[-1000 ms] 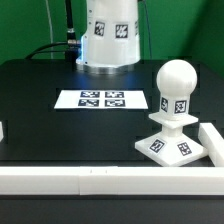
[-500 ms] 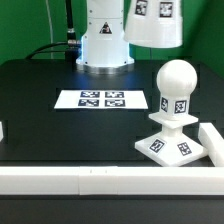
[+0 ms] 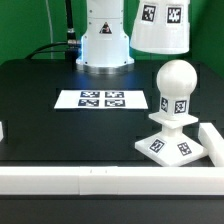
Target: Assemble lamp
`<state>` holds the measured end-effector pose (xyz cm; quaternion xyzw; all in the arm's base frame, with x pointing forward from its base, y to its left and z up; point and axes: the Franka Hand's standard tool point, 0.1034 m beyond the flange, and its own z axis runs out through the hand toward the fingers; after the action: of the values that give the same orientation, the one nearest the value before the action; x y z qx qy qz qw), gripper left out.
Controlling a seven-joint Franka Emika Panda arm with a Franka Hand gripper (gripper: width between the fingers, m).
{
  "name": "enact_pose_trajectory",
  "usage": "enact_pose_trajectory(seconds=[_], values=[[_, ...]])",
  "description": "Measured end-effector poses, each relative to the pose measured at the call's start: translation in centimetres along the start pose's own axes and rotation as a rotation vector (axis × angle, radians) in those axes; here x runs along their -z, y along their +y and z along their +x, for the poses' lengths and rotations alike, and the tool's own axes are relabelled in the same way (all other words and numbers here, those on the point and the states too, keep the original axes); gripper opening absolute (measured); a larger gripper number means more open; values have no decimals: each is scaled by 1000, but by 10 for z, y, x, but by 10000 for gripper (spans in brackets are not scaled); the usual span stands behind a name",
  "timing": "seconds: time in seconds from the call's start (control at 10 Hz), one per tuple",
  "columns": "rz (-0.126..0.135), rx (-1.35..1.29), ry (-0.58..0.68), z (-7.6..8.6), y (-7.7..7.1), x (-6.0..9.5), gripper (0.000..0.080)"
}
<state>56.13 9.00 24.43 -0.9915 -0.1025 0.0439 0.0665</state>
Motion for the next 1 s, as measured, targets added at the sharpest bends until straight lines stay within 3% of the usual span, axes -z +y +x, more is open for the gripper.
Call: enact_pose_trajectory(seconds=[0.3, 0.5, 0.7, 1.0], values=[[3, 7, -1, 15, -8, -13, 47], [1, 11, 10, 21, -9, -33, 47], [-2, 8, 5, 17, -7, -47, 47], [-2, 6, -2, 15, -5, -56, 47]])
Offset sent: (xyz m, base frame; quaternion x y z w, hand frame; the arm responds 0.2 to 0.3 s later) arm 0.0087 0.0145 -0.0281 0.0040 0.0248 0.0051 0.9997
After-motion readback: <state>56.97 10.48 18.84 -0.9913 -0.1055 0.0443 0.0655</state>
